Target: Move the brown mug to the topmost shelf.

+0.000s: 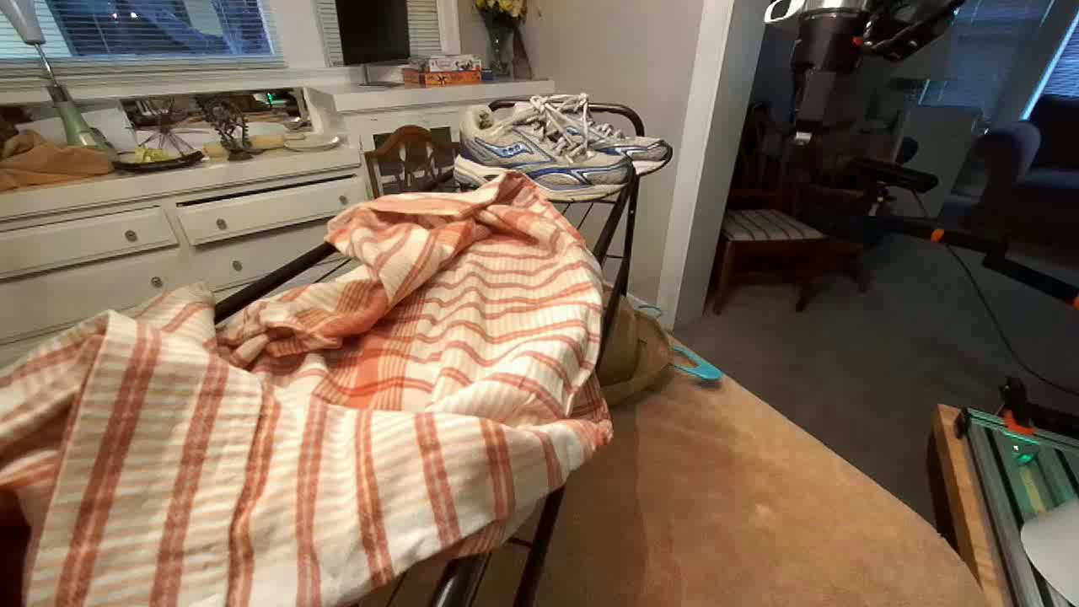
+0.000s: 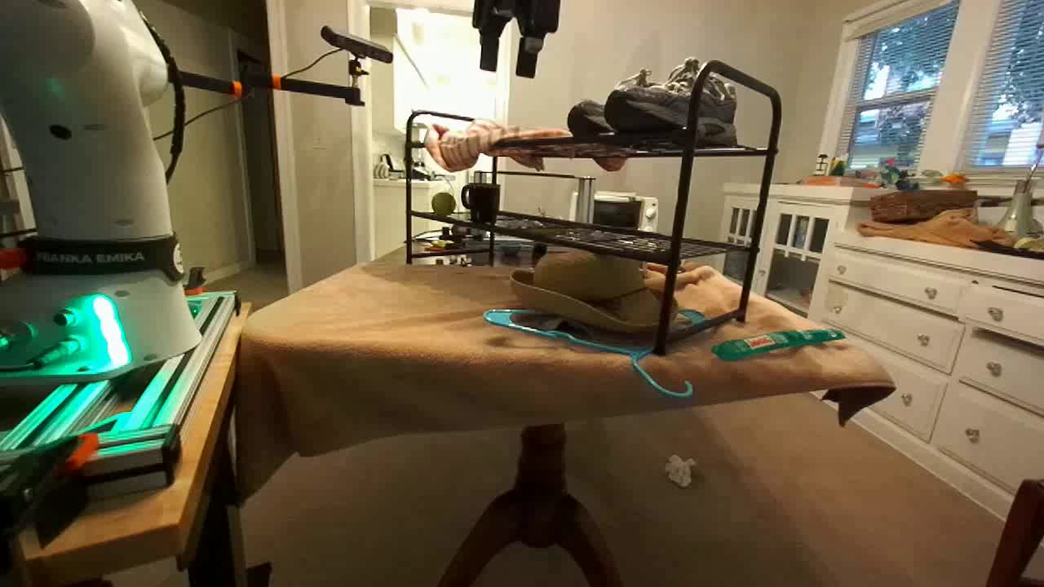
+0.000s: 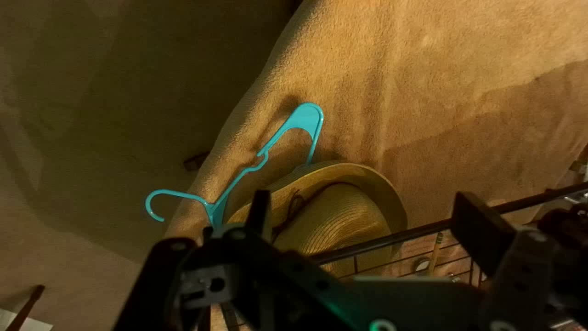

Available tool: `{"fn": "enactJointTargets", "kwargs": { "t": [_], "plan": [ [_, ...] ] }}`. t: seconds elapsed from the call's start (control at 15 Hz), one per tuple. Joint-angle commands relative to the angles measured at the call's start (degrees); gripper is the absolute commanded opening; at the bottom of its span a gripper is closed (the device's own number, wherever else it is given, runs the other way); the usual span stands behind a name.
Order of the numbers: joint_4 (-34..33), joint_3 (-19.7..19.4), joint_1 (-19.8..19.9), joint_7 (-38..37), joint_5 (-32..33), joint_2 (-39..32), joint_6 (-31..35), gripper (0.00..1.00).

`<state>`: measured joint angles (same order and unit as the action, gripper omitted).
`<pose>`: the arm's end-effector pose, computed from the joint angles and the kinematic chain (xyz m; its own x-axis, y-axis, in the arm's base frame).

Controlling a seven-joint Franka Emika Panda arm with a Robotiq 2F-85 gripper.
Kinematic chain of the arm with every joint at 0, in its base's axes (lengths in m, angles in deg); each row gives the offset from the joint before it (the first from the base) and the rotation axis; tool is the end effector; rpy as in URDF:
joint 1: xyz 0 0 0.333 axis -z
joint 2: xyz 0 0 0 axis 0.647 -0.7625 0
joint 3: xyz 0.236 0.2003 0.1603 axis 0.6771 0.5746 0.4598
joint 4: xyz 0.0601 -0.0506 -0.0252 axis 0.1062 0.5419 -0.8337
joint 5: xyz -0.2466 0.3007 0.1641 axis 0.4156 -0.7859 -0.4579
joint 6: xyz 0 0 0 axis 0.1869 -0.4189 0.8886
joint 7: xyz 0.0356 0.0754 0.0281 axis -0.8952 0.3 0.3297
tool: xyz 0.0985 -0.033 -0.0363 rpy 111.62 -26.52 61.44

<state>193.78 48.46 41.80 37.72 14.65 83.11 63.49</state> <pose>0.4257 -0.1902 0.5325 0.9925 0.1124 0.0486 0.1197 -0.9739 -0.1928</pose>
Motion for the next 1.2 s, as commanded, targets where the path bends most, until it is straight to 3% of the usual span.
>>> {"fn": "enactJointTargets", "kwargs": {
  "t": [0.0,0.47,0.87,1.13],
  "plan": [
    [-0.16,1.79,2.08,0.61,-0.70,-0.33,-0.21,1.00],
    [-0.16,1.79,2.08,0.61,-0.70,-0.33,-0.21,1.00],
    [6.93,4.35,-0.19,10.46,-7.69,8.96,3.29,1.00],
    [11.36,6.03,-0.81,12.49,-10.84,14.41,8.45,1.00]
  ]
}}
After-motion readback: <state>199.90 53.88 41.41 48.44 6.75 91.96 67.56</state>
